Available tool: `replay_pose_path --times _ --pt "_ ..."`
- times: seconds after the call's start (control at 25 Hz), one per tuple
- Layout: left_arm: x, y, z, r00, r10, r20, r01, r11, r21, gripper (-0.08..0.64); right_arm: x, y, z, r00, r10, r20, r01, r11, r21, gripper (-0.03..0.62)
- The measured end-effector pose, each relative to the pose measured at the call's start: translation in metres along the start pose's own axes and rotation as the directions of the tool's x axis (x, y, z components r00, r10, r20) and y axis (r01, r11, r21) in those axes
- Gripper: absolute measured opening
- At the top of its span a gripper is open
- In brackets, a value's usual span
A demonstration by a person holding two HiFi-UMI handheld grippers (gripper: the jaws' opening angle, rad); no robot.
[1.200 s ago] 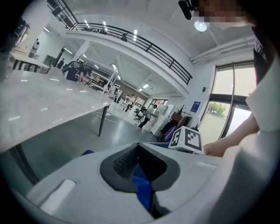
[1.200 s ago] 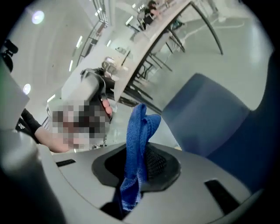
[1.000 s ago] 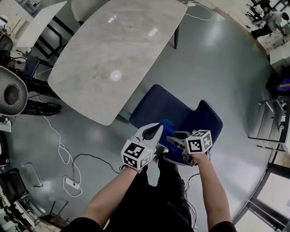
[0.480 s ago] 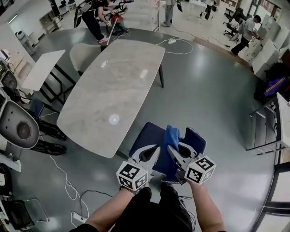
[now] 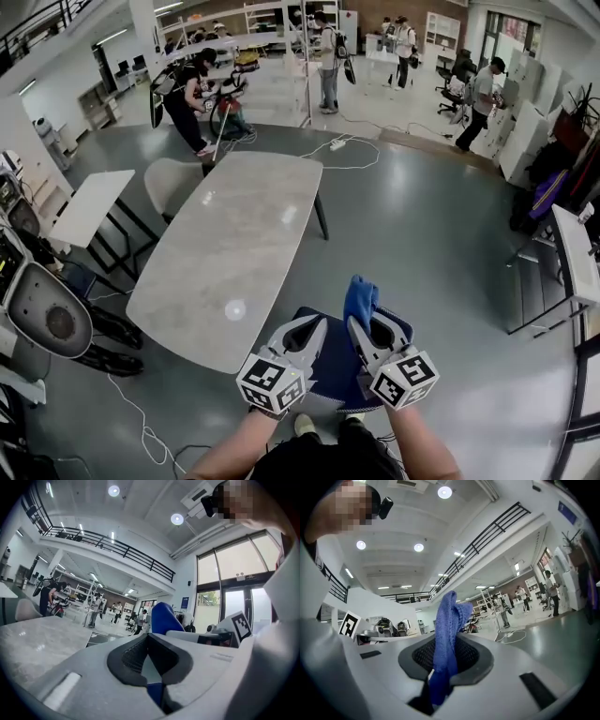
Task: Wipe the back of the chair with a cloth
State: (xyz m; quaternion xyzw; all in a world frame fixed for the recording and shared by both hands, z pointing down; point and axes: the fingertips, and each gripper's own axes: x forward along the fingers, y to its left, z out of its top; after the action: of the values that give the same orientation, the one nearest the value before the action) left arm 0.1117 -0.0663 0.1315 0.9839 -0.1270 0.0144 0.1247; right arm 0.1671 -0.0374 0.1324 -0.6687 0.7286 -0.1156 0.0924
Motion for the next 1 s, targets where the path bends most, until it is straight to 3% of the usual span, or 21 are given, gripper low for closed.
replay_pose_path --times 0.4,1.0 --pt "0.004 -0.006 0.051 0.995 -0.001 0.097 -0.004 0.999 0.049 0.008 0.003 0.010 0.045 0.997 -0.037 0.064 0.044 0.993 -0.108 0.074" --pt "0.010 -0.006 0.058 0.992 0.032 0.122 -0.039 0.997 0.061 0.008 0.006 0.012 0.050 0.998 0.000 0.059 0.008 0.993 -0.119 0.074"
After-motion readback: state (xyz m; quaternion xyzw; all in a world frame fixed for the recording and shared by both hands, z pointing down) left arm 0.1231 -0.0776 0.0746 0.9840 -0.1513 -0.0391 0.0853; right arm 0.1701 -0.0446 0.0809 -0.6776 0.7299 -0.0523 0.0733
